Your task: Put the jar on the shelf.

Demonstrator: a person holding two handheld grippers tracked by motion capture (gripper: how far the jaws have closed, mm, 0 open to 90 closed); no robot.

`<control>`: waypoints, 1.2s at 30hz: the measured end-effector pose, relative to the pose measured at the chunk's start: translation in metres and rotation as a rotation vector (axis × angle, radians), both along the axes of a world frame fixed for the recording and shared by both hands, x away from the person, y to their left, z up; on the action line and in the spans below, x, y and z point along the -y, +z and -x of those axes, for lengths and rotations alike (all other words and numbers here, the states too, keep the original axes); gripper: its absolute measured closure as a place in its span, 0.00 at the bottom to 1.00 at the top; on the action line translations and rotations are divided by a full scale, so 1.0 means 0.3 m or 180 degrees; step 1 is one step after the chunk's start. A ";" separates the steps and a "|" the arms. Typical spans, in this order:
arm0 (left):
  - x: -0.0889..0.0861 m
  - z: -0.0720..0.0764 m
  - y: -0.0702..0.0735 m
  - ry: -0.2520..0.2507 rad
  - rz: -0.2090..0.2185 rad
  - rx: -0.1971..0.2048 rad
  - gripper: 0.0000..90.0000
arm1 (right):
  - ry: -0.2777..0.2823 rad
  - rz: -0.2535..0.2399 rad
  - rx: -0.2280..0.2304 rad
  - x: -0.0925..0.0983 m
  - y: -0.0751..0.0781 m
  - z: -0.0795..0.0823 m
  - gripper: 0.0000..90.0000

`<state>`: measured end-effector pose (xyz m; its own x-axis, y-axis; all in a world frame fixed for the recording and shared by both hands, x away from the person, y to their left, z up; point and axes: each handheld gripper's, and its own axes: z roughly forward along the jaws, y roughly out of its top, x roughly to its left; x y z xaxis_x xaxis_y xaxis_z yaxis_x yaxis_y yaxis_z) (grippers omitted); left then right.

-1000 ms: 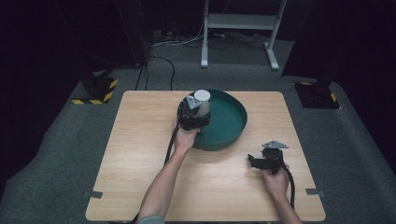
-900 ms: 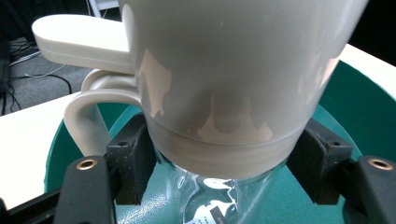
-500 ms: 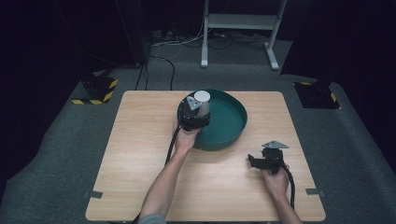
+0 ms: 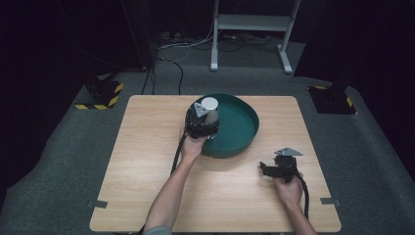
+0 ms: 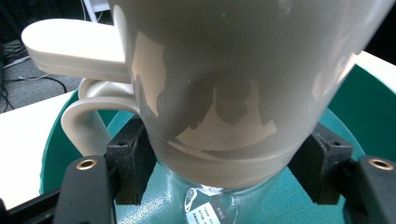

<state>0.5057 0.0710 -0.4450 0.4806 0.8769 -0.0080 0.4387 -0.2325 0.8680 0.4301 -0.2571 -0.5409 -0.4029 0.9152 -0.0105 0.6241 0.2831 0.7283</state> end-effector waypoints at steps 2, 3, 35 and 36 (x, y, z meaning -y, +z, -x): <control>0.000 0.001 0.002 0.0003 -0.0006 -0.0008 0.34 | 0.0001 0.0000 0.0001 0.000 0.000 0.000 0.15; 0.000 0.002 0.001 0.0008 -0.0002 -0.0010 0.34 | 0.0000 0.0000 0.0000 0.000 0.000 0.000 0.15; -0.091 0.085 0.047 -0.0169 0.0202 -0.0105 0.10 | 0.0000 0.0000 -0.0001 0.000 0.000 0.000 0.15; -0.093 0.088 0.048 -0.0175 0.0209 -0.0099 0.10 | 0.0000 0.0000 -0.0001 0.000 0.000 0.000 0.15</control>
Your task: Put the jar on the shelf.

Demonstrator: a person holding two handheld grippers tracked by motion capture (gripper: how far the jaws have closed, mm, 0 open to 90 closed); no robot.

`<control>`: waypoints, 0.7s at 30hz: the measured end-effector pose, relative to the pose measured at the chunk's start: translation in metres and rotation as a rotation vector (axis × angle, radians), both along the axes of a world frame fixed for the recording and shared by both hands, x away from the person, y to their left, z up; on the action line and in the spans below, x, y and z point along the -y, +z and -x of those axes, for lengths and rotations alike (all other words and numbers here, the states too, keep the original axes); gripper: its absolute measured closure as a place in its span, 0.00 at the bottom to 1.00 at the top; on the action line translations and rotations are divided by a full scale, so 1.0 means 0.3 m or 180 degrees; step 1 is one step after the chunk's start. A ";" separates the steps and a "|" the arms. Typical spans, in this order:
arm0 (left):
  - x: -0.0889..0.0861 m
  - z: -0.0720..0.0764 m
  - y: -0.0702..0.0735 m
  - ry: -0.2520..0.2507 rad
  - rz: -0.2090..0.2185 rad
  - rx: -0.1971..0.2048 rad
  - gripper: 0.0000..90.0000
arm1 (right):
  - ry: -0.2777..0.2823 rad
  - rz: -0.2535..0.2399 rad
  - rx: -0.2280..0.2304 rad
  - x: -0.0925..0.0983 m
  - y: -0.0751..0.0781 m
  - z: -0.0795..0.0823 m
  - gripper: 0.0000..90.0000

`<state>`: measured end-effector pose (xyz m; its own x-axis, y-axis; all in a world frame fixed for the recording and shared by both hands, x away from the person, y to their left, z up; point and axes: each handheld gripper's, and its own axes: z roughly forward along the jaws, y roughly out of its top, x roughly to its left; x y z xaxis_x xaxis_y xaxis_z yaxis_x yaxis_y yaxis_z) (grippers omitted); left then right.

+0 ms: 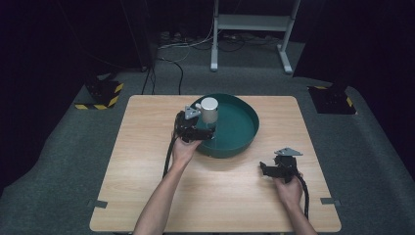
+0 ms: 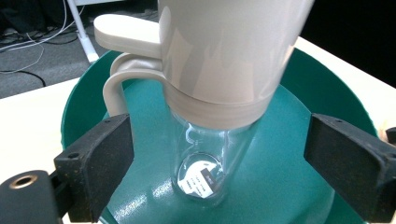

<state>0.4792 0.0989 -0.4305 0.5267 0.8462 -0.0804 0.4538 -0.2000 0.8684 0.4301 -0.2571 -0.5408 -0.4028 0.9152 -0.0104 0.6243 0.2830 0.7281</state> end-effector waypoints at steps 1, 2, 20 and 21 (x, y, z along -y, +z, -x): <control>-0.002 0.004 0.001 -0.0012 0.0001 0.0002 0.10 | 0.0000 0.0000 0.0000 0.000 0.000 0.000 0.15; -0.004 0.008 0.002 -0.0020 0.0006 0.0001 0.10 | 0.0000 0.0000 0.0001 0.000 0.000 0.000 0.15; -0.047 0.068 0.010 0.0005 -0.0055 0.0019 0.11 | 0.0000 0.0000 0.0000 0.000 0.000 0.000 0.15; -0.049 0.071 0.010 0.0002 -0.0057 0.0019 0.11 | 0.0000 0.0000 0.0000 0.000 0.000 0.000 0.15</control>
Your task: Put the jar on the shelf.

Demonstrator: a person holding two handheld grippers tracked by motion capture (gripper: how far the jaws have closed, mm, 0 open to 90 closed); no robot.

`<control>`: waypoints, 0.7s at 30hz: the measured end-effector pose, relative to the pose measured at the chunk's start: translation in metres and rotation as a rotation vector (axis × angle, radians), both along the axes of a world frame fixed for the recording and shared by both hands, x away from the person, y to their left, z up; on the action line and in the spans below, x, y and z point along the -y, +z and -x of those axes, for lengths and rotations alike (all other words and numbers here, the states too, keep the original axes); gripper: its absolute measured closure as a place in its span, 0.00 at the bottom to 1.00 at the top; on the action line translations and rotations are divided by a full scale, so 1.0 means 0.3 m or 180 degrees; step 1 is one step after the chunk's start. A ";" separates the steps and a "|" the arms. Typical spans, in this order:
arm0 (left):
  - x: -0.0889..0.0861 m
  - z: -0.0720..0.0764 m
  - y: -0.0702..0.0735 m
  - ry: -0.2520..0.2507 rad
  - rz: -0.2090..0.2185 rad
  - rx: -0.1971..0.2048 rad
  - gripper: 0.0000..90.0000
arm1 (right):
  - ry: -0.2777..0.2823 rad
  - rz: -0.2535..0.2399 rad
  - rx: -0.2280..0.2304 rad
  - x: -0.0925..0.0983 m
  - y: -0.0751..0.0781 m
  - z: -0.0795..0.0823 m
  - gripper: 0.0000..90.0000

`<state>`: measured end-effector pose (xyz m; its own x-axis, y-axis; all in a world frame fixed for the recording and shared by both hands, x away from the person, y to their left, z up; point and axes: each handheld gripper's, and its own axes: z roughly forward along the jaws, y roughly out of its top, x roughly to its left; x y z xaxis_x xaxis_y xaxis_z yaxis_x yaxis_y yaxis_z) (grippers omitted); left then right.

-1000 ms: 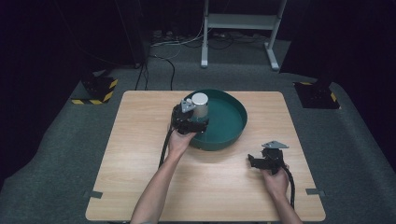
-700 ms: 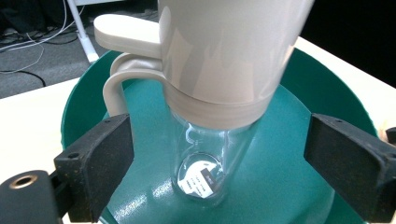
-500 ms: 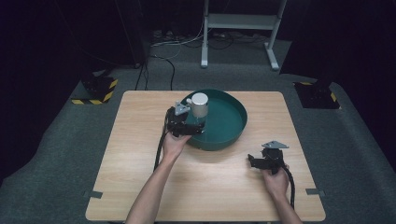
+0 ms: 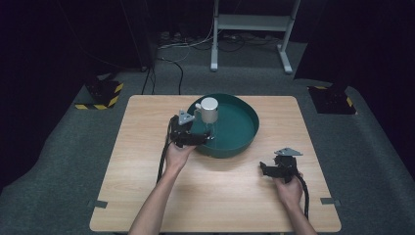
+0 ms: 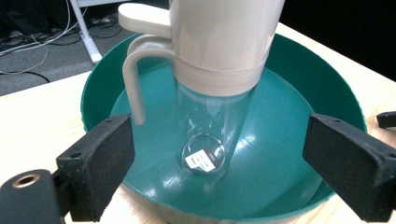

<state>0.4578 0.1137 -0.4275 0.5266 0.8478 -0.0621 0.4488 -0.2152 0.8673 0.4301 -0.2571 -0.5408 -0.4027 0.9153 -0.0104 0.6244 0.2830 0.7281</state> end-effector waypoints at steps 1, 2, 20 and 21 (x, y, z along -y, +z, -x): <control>-0.002 0.004 -0.001 0.0005 0.0007 -0.0003 0.11 | 0.0000 0.0000 0.0000 0.000 0.000 0.000 0.15; -0.005 0.010 -0.002 0.0006 0.0011 -0.0005 0.11 | 0.0000 0.0000 0.0000 0.000 0.000 0.000 0.15; -0.047 0.070 -0.005 0.0026 0.0006 -0.0018 0.11 | 0.0000 0.0000 0.0001 0.000 0.000 0.000 0.15; -0.051 0.073 -0.006 0.0031 0.0013 -0.0021 0.11 | 0.0000 0.0000 0.0000 0.000 0.000 0.000 0.15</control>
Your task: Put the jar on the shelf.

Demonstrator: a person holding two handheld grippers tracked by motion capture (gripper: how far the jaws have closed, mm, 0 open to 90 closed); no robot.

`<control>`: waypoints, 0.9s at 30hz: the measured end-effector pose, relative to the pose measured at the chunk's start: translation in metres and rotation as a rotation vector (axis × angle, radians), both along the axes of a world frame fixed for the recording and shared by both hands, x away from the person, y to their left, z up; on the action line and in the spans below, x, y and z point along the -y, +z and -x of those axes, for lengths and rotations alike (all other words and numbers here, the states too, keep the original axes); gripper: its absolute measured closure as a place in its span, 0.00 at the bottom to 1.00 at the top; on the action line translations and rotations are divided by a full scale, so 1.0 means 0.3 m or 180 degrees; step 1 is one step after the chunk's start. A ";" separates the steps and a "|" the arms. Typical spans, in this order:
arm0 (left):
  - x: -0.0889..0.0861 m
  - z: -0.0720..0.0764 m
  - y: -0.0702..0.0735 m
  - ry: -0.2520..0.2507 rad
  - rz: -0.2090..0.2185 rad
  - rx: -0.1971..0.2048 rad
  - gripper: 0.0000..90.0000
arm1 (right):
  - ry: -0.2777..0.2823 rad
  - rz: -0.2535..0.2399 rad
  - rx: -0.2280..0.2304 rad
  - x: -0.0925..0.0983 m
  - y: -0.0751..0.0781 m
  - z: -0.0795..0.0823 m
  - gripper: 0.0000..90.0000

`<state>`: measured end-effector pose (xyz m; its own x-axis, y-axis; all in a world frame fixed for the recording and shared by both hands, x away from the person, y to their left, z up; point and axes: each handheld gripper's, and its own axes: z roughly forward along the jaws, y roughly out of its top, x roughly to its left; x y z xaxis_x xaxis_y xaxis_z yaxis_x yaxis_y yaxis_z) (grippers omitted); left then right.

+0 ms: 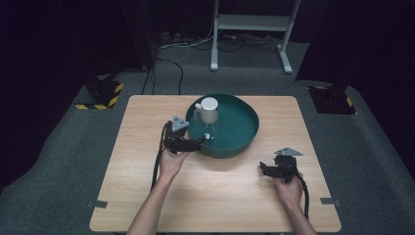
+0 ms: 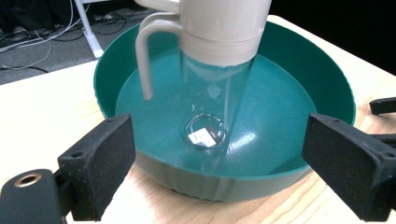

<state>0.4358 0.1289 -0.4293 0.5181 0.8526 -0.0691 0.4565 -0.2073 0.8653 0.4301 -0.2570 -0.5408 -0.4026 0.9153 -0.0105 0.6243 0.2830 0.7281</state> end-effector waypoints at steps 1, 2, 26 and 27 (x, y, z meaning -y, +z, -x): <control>-0.007 0.006 -0.002 0.0009 0.0006 -0.0004 0.11 | 0.0000 0.0000 0.0000 0.000 0.000 0.000 0.15; -0.007 0.006 -0.002 0.0009 0.0006 -0.0004 0.11 | 0.0000 0.0001 -0.0001 0.000 0.000 0.000 0.15; -0.063 0.083 -0.005 0.0076 0.0048 -0.0020 0.12 | 0.0003 0.0003 0.0002 0.000 0.000 0.000 0.15; -0.066 0.086 -0.007 0.0080 0.0044 -0.0020 0.12 | 0.0000 0.0001 -0.0001 0.000 0.000 0.000 0.15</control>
